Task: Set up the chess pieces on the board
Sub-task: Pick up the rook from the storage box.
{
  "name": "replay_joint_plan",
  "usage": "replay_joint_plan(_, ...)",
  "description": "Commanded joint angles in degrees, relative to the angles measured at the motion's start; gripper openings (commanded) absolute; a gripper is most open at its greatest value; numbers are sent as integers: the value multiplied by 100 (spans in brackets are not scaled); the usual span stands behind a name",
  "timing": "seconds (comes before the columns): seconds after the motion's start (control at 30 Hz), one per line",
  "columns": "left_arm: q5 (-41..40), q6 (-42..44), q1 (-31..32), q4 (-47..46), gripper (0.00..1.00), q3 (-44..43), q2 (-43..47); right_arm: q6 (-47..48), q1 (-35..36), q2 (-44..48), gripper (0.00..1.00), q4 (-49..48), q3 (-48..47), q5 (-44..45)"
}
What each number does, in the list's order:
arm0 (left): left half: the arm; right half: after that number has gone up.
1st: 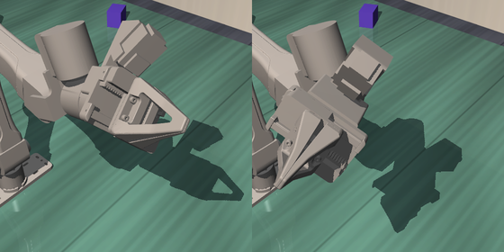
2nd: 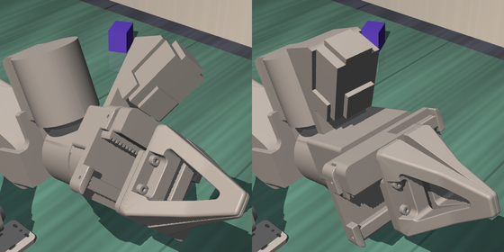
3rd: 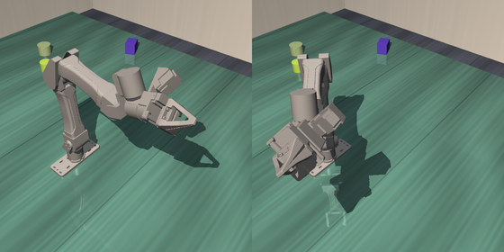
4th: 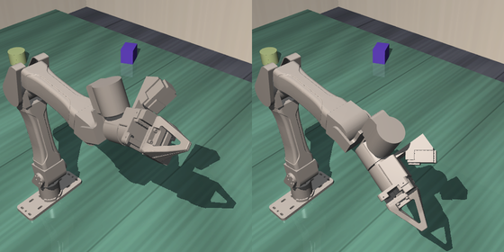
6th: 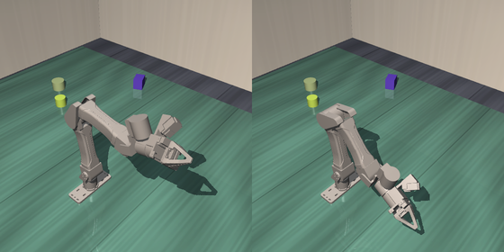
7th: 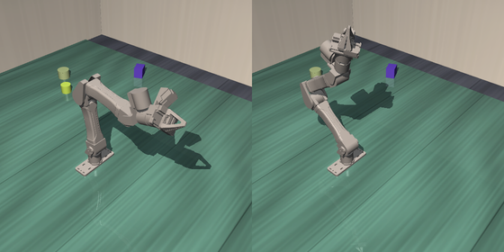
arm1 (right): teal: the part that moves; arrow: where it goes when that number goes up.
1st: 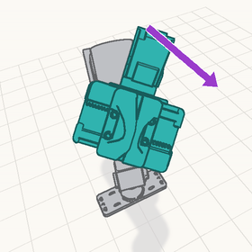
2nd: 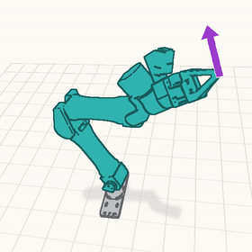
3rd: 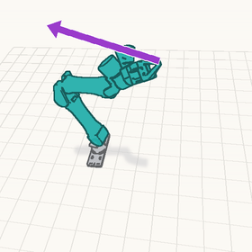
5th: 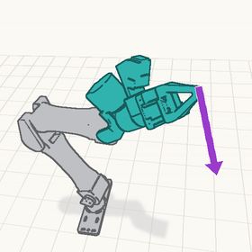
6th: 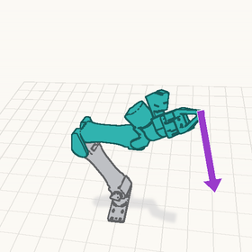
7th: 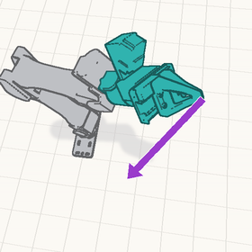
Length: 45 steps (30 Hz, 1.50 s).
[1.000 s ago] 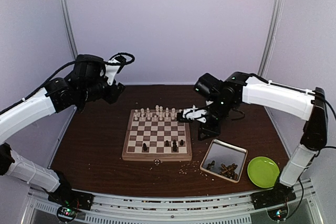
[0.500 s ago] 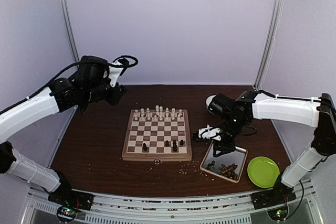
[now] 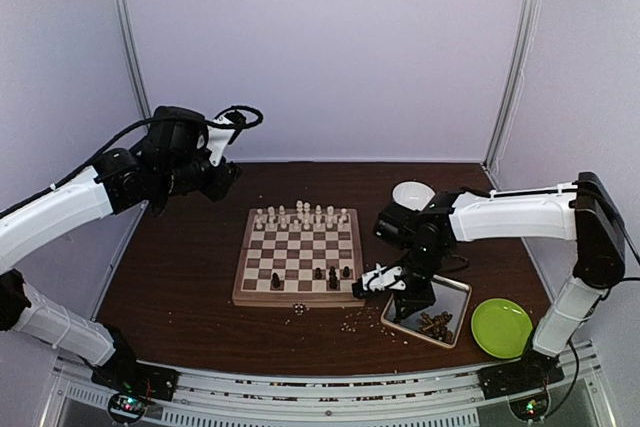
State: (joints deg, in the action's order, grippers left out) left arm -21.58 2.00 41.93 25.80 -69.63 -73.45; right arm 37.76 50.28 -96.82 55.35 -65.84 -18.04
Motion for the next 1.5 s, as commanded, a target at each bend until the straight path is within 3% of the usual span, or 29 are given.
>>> replay_joint_plan(0.0, 83, 51, -36, -93, 53, 10, 54, 68, 43, -160, 29, -107, -20, -50)
replay_joint_plan(0.27, 93, 72, -36, -93, 53, 19, 85, -25, 44, -432, 23, -136, -154, 37)
replay_joint_plan(0.63, 140, 85, -36, -93, 53, 19, 88, -105, 39, -579, 0, -82, -231, 2)
replay_joint_plan(1.17, 295, 39, -36, -49, 53, -7, 7, -102, -638, -868, 0, 529, -710, -1421)
replay_joint_plan(1.47, 333, 26, -36, -23, 54, -23, -44, -114, -866, -976, 0, 689, -842, -1693)
